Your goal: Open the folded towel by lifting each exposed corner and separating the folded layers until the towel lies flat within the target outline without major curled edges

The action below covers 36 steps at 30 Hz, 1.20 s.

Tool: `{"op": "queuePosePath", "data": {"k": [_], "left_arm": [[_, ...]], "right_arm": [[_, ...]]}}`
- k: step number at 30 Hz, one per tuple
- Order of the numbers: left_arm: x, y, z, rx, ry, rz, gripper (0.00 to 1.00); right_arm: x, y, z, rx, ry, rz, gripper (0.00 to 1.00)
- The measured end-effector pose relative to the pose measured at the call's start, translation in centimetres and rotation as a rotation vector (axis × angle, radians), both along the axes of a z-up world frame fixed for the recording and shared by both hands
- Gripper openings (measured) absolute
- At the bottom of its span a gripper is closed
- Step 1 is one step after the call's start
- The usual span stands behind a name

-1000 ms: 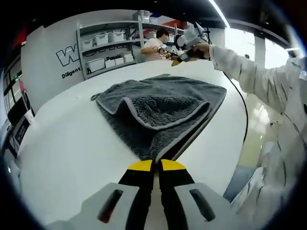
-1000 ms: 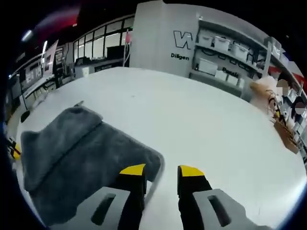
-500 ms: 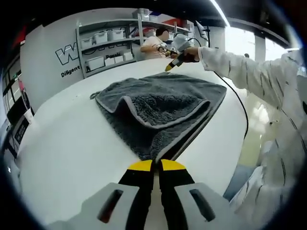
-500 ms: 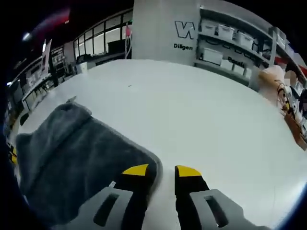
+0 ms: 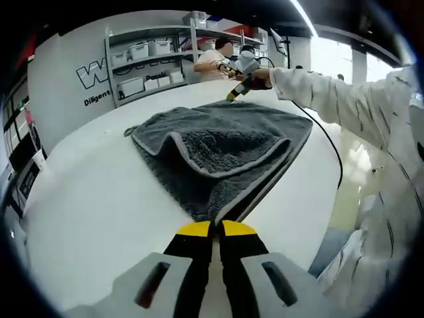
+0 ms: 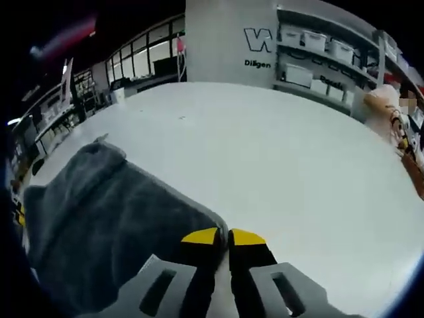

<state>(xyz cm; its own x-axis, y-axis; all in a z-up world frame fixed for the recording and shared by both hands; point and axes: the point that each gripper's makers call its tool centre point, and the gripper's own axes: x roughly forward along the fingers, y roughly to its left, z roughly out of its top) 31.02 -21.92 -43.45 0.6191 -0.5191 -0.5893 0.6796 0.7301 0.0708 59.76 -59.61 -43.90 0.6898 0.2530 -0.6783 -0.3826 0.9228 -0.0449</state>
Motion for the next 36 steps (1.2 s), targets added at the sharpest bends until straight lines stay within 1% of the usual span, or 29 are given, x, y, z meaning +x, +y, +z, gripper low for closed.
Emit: {"op": "queuePosePath", "data": {"k": [5, 8, 10, 20, 21, 24, 27, 28, 33, 36], "left_arm": [[-0.02, 0.0, -0.03, 0.0, 0.001, 0.0, 0.03], [-0.06, 0.02, -0.01, -0.003, 0.002, 0.001, 0.03], [-0.07, 0.02, 0.0, -0.004, 0.002, 0.002, 0.03], [-0.12, 0.05, 0.0, -0.008, 0.001, 0.006, 0.03], [-0.13, 0.06, 0.0, -0.006, 0.002, 0.006, 0.03], [-0.11, 0.07, 0.0, 0.002, 0.001, 0.007, 0.03], [-0.1, 0.07, -0.01, 0.003, 0.001, 0.007, 0.03], [-0.1, 0.05, -0.03, 0.003, 0.0, 0.009, 0.03], [-0.05, 0.01, -0.08, 0.005, 0.0, 0.009, 0.03], [-0.03, -0.01, -0.11, 0.006, 0.0, 0.01, 0.03]], "right_arm": [[0.2, -0.03, -0.4, 0.01, 0.009, 0.002, 0.0], [0.3, 0.33, -0.61, 0.064, 0.007, 0.009, 0.0], [0.12, 0.58, -0.61, 0.055, 0.0, 0.026, 0.0], [0.37, 0.42, -0.59, 0.014, -0.027, 0.045, 0.01], [0.34, 0.37, -0.57, -0.009, -0.034, 0.048, 0.02], [0.58, -0.03, -0.5, -0.113, -0.055, 0.067, 0.11], [0.66, -0.02, -0.5, -0.126, -0.057, 0.072, 0.2], [0.73, 0.06, -0.51, -0.161, -0.062, 0.082, 0.23], [0.76, 0.08, -0.49, -0.205, -0.068, 0.095, 0.23], [0.84, -0.36, -0.27, -0.221, -0.073, 0.073, 0.26]]}}
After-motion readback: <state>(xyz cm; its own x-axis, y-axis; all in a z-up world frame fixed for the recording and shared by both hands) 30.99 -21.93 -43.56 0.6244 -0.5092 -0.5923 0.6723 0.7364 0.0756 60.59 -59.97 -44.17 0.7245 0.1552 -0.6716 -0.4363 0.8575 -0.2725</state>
